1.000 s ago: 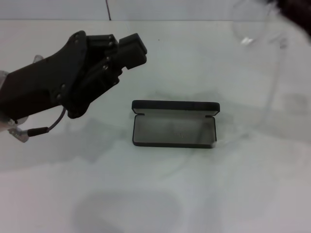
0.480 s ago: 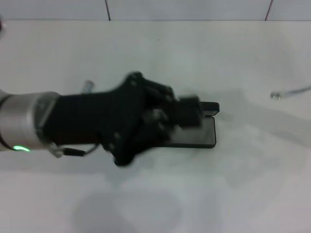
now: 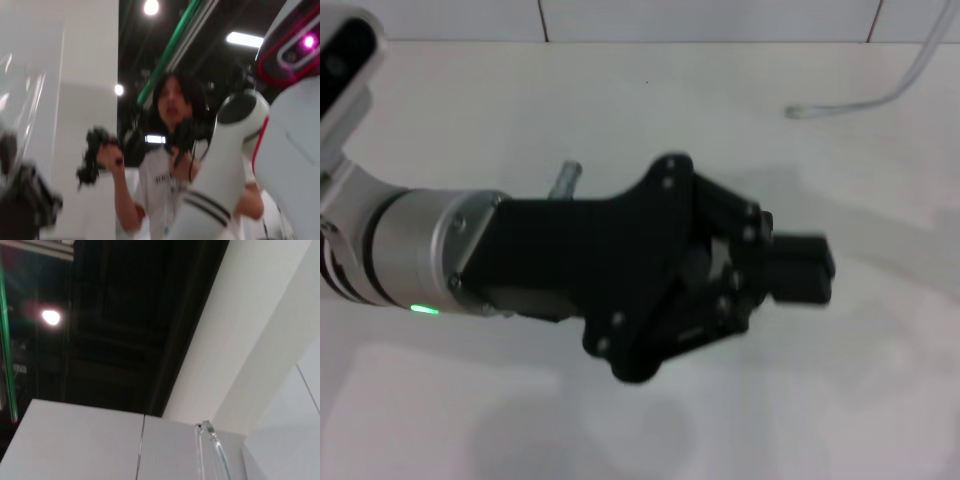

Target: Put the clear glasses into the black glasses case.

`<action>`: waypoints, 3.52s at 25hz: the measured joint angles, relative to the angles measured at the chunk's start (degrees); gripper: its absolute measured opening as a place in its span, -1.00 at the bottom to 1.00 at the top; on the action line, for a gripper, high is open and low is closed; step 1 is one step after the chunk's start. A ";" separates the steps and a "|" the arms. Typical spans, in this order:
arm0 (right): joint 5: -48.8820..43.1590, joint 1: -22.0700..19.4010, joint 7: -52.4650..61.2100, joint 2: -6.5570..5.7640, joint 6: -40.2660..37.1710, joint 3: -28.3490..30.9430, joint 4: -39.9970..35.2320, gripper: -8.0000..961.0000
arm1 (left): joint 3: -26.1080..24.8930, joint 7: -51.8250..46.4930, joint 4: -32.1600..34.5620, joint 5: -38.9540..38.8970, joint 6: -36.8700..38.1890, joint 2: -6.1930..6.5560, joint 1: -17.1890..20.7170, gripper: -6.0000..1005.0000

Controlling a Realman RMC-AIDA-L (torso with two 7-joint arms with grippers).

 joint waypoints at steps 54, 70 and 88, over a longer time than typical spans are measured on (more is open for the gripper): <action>6.14 0.49 -6.82 0.00 3.67 -10.61 0.85 -0.80 | 10.36 1.96 -3.65 -15.34 -2.77 -0.31 -3.20 -0.87; 7.36 1.66 -8.32 0.00 11.06 -20.93 0.67 -0.78 | 6.06 1.28 -4.13 -20.64 -3.35 0.19 -0.41 -0.88; 7.03 3.12 -9.81 0.00 19.41 -29.06 -0.36 -0.76 | 1.38 0.58 -7.99 -20.64 -6.24 0.44 -0.26 -0.87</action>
